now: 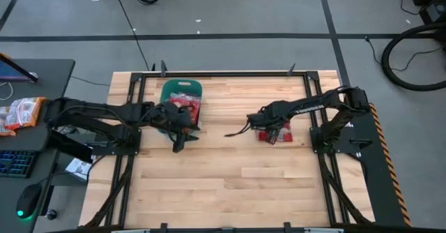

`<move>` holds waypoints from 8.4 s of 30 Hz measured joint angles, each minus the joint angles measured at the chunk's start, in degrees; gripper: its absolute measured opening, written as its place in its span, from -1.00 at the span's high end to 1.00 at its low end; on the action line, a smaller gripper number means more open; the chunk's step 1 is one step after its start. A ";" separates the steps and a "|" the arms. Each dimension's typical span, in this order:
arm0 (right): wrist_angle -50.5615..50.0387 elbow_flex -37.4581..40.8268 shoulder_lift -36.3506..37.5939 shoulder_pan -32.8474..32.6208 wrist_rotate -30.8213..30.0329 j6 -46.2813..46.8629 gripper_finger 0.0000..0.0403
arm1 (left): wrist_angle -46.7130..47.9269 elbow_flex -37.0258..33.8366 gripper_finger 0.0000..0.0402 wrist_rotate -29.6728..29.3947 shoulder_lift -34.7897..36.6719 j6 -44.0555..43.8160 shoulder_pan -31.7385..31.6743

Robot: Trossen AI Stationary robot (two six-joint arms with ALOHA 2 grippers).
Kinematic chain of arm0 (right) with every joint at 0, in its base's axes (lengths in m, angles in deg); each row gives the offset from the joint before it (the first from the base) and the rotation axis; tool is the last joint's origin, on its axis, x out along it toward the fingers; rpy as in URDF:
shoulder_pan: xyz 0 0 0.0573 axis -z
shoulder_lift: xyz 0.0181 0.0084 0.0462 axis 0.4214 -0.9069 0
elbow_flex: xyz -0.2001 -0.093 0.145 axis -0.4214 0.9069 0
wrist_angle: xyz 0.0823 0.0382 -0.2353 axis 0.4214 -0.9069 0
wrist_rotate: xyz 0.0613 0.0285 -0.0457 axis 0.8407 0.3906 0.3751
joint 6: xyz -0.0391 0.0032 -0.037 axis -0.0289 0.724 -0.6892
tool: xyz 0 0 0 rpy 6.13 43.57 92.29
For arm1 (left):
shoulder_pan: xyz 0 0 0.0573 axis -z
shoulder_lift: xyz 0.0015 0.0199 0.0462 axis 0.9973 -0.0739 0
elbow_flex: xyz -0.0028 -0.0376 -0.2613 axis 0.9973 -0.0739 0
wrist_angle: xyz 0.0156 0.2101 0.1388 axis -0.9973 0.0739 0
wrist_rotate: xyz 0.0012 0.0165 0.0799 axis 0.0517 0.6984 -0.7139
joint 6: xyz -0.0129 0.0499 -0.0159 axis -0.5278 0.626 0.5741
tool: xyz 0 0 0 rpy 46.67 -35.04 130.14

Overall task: Sort popcorn bags into baskets
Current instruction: Put the red popcorn bag into the green bin

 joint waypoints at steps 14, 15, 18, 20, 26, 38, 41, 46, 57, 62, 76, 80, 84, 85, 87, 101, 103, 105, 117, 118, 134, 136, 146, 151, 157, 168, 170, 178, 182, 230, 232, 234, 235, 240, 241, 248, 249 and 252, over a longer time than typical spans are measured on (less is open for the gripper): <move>4.32 14.60 15.09 11.44 12.44 12.04 0.19 | -8.29 0.02 0.02 -0.20 -11.25 -0.26 6.31; 4.40 15.77 16.46 11.60 12.37 13.44 0.19 | -8.27 0.00 0.02 -0.18 -11.84 -0.28 6.55; 5.05 18.64 20.40 11.55 12.09 17.48 0.19 | -8.51 -0.01 0.02 -0.18 -12.93 -0.16 6.71; 7.01 20.93 22.34 11.56 12.42 19.19 0.19 | -9.49 0.01 0.02 -0.38 -13.24 -0.14 6.71; 11.65 26.43 23.19 12.82 11.44 22.78 0.20 | -12.24 0.04 0.02 -0.59 -13.74 0.00 6.67; 20.99 29.85 23.35 14.02 12.50 21.34 0.59 | -12.28 0.17 0.02 -0.58 -13.74 1.98 6.67; 21.08 29.86 23.33 14.02 12.52 20.42 0.88 | -12.25 0.17 0.02 -0.57 -13.74 1.97 6.67; 21.02 29.12 23.29 13.79 12.76 18.71 0.94 | -12.78 0.19 0.02 -0.88 -14.10 3.02 6.54; 22.40 17.26 25.09 3.60 8.59 6.38 0.98 | -19.08 0.22 0.02 -1.15 -18.72 0.99 5.22; 25.23 12.19 24.99 -3.35 2.17 3.49 0.99 | -22.41 0.26 0.02 0.88 -19.16 -0.96 2.78; 39.63 8.72 20.45 -13.20 -1.01 1.22 1.00 | -31.22 0.22 -0.24 1.16 -22.34 -0.89 1.28; 41.88 7.64 16.74 -14.42 0.46 -0.22 1.00 | -33.03 0.22 -0.48 1.08 -24.21 -0.92 0.06; 41.42 2.95 12.61 -16.07 0.63 -3.04 1.00 | -34.18 0.15 -0.58 1.13 -26.24 -0.77 -1.53; 41.05 1.55 11.58 -16.53 0.67 -4.01 1.00 | -35.36 0.21 -0.58 1.13 -26.76 -0.25 -1.78; 39.13 -1.83 9.24 -17.28 0.66 -5.65 1.00 | -35.39 0.22 -0.58 1.10 -26.99 0.27 -2.18; 27.91 -17.97 -0.27 -19.70 -2.51 -11.87 1.00 | -35.91 0.22 -0.35 14.46 -27.07 0.53 -1.91; 28.03 -18.13 -0.27 -19.70 -2.70 -11.85 0.99 | -35.80 0.22 -0.23 14.78 -27.07 -0.33 -1.92; 27.81 -18.14 -0.27 -19.73 -3.17 -11.76 0.99 | -35.70 0.22 -0.10 14.71 -27.07 -0.33 -1.96; 27.63 -18.14 -0.27 -19.70 -3.82 -8.67 0.90 | -35.59 0.22 0.70 14.71 -27.07 -1.31 -1.96; 27.65 -18.14 -0.25 -19.70 -4.22 -7.80 0.88 | -35.50 0.22 0.76 14.79 -27.07 -1.52 -1.95; 24.80 -18.14 12.57 -22.75 -14.84 -2.04 0.38 | -28.25 0.17 0.80 15.42 -10.49 15.12 -7.14; 24.76 -18.14 13.57 -23.85 -16.83 -2.17 0.38 | -24.73 0.17 0.81 13.67 -6.39 21.09 -8.24; 24.70 -18.14 7.38 -26.93 -19.67 -1.58 0.38 | -4.62 0.20 0.80 2.95 7.46 41.77 -13.21; 25.08 -18.12 3.38 -26.94 -18.86 -1.01 0.38 | -0.34 -0.82 0.80 5.82 12.97 41.84 -20.54; 25.22 -18.10 2.56 -27.20 -17.47 -0.07 0.38 | -10.70 -7.41 0.80 12.10 18.67 33.86 -29.33; 25.25 -18.10 3.01 -27.49 -17.30 -0.54 0.38 | -12.97 -10.44 0.79 9.07 18.96 34.24 -29.79; 25.27 -18.10 3.01 -27.58 -17.29 -0.68 0.38 | -11.13 -10.45 0.79 6.56 18.91 40.65 -29.52; 25.45 -18.10 3.01 -27.59 -17.20 -0.32 0.38 | -4.19 -10.45 0.79 0.80 18.93 53.64 -26.57; 25.53 -18.10 3.01 -27.59 -17.18 -0.09 0.38 | 0.36 -10.43 0.79 -5.43 20.52 62.05 -23.46; 29.21 -18.10 3.01 -27.13 -17.44 -1.80 0.38 | 22.46 -1.18 -0.01 -20.44 13.87 35.12 -18.30; 30.42 -18.10 3.01 -27.13 -17.42 -2.49 0.38 | 22.64 -1.18 0.00 -21.61 11.15 32.33 -19.51; 30.73 -18.10 3.01 -27.13 -17.42 -3.34 0.38 | 23.51 -1.18 0.02 -21.06 8.24 29.72 -20.49; 30.73 -18.10 3.01 -27.13 -17.44 -3.64 0.38 | 23.71 -1.18 0.02 -20.41 6.73 29.01 -20.99; 30.69 -18.10 3.01 -26.80 -17.43 -4.16 0.38 | 23.11 -1.10 0.07 -13.86 1.28 32.21 -23.82; 30.73 -18.10 3.01 -26.76 -17.40 -4.18 0.38 | 22.01 -1.09 0.08 -11.86 0.58 33.66 -23.95; 30.71 -18.10 3.01 -26.79 -17.17 -4.18 0.38 | 22.94 -1.09 0.14 -1.43 0.02 52.87 -23.94; 30.67 -18.10 3.01 -26.85 -17.17 -4.20 0.38 | 24.15 -1.09 0.14 -1.60 0.03 55.24 -23.95; 30.67 -18.10 2.95 -26.98 -17.16 -4.20 0.38 | 27.34 -1.09 0.15 -3.20 0.03 60.01 -23.91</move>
